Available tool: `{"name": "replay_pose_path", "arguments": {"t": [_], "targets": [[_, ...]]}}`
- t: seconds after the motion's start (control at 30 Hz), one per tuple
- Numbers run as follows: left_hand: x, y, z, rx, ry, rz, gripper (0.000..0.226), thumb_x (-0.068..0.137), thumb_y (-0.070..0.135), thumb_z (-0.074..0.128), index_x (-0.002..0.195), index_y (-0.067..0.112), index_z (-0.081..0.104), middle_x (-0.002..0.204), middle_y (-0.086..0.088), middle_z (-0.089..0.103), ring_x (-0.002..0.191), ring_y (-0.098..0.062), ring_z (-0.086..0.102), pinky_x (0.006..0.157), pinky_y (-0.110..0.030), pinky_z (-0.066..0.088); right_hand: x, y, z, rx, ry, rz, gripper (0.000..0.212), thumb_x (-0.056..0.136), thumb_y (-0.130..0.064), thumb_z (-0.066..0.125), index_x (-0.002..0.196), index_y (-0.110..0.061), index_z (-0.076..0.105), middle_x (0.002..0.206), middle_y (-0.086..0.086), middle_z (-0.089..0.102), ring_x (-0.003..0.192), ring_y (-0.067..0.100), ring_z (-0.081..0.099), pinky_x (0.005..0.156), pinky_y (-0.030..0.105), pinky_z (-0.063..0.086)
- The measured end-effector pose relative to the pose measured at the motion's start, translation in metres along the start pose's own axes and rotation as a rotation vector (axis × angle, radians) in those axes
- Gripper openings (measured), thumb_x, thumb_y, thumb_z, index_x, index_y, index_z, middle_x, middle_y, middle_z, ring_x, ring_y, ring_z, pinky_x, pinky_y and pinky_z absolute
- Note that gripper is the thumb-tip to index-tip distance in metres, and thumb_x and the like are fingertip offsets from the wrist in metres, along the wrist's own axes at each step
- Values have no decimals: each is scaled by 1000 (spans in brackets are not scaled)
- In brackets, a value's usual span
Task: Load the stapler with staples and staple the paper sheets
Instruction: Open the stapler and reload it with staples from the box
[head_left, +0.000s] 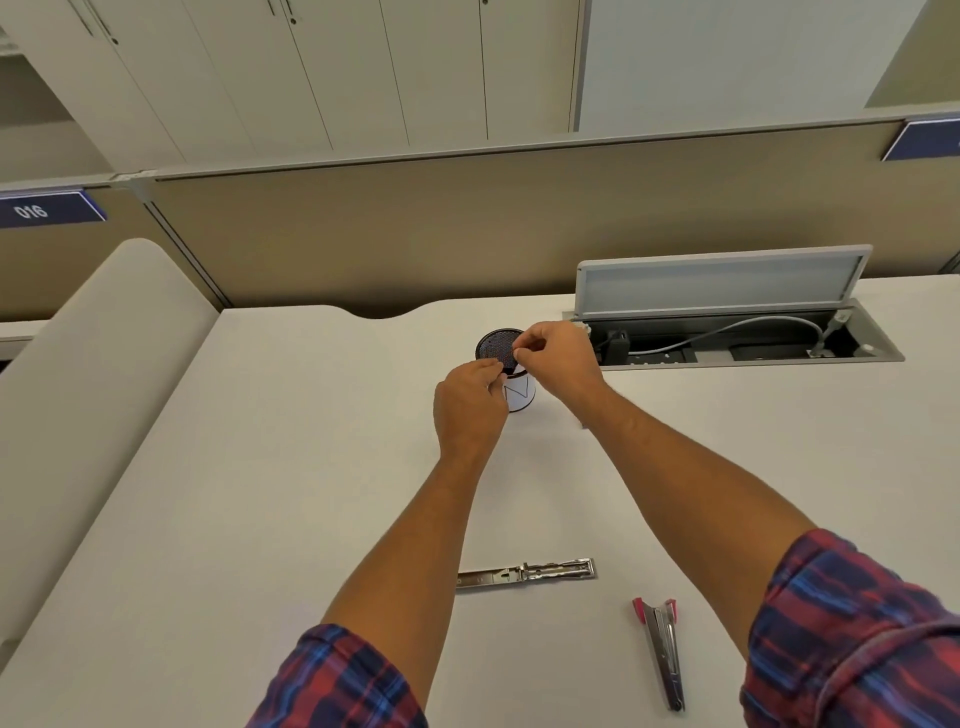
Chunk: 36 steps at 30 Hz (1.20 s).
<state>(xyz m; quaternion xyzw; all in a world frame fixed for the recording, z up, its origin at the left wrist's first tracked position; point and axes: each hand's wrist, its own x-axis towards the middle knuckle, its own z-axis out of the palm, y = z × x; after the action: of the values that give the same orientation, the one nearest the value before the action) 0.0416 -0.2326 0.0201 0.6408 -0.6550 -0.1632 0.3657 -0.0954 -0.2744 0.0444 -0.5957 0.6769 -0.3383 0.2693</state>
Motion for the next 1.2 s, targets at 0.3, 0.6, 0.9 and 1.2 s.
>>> {"name": "replay_pose_path", "arguments": {"t": [0.3, 0.6, 0.9, 1.2], "targets": [[0, -2, 5, 5, 51, 13, 27, 97, 18, 67, 121, 8, 74, 121, -10, 74, 112, -24, 69, 101, -34, 52, 3, 4, 12, -83, 20, 1, 19, 95, -14, 70, 110, -12, 79, 114, 8, 77, 101, 21, 71, 91, 31, 55], [-9, 9, 3, -25, 93, 99, 29, 96, 17, 68, 119, 1, 73, 119, -15, 74, 110, -29, 69, 103, -37, 52, -8, 13, -2, 35, 98, -63, 16, 94, -22, 74, 104, -11, 80, 102, 6, 78, 87, 10, 65, 88, 26, 56], [-33, 29, 24, -6, 44, 278, 19, 89, 10, 76, 106, 3, 76, 103, -13, 75, 94, -28, 69, 85, -39, 60, -43, 43, -26, 109, 106, -74, 15, 92, -23, 77, 101, -11, 79, 94, 4, 78, 83, 15, 70, 82, 26, 59], [-46, 38, 63, -43, -310, 57, 33, 91, 17, 75, 124, 15, 70, 124, -3, 68, 108, -22, 66, 94, -35, 55, -62, 93, -43, 46, 182, 132, 21, 95, -23, 73, 111, -12, 78, 109, 7, 77, 93, 18, 70, 93, 31, 58]]}}
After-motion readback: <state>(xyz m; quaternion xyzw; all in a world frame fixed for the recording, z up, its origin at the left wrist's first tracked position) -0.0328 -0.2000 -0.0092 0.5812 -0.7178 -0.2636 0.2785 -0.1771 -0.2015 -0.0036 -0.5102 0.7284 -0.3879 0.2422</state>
